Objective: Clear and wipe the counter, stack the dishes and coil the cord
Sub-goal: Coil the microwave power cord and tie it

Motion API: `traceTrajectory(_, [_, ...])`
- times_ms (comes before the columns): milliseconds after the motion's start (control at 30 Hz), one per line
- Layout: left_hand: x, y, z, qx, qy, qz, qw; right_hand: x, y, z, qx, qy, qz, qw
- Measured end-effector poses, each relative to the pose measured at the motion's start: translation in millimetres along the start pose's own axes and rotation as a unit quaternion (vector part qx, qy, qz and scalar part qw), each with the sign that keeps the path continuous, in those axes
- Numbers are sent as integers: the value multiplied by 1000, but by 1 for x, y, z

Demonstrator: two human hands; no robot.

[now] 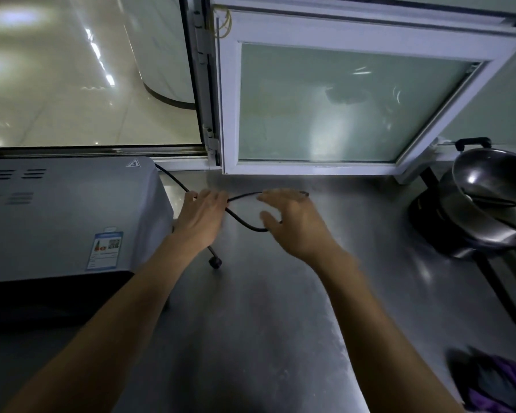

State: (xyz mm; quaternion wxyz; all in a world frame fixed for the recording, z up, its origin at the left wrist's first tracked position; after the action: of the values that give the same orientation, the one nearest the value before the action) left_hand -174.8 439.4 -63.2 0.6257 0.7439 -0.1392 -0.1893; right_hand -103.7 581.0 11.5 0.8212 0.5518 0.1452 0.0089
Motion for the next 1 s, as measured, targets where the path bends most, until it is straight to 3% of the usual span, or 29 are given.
traceTrajectory(167, [3,2,-2,12,3,7,1000,-16,-57,28,77,37,121,989])
traceTrajectory(400, [11,1,4,3,-8,-6,1000,-30,-91,10,74,39,142,986])
traceTrajectory(733, [9,1,0,65,-49,-56,995,-37,-73,-15,64,44,-24,997])
traceTrajectory(1000, [8,3,9,106,-38,-92,989,-41,-48,-16,88,41,-104,990])
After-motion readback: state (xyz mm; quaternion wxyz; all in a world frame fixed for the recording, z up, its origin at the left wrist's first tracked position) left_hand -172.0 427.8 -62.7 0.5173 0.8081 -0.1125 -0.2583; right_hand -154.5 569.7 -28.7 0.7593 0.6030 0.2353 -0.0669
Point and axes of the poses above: each hand's wrist, its own x-axis away from the middle knuckle, its own y-axis out of the back of the hand, z = x × y, the point moved 10 cm from there along -x, towards the middle knuckle, and after that the axes turned 6 degrees about x, right-handed, at the moved point
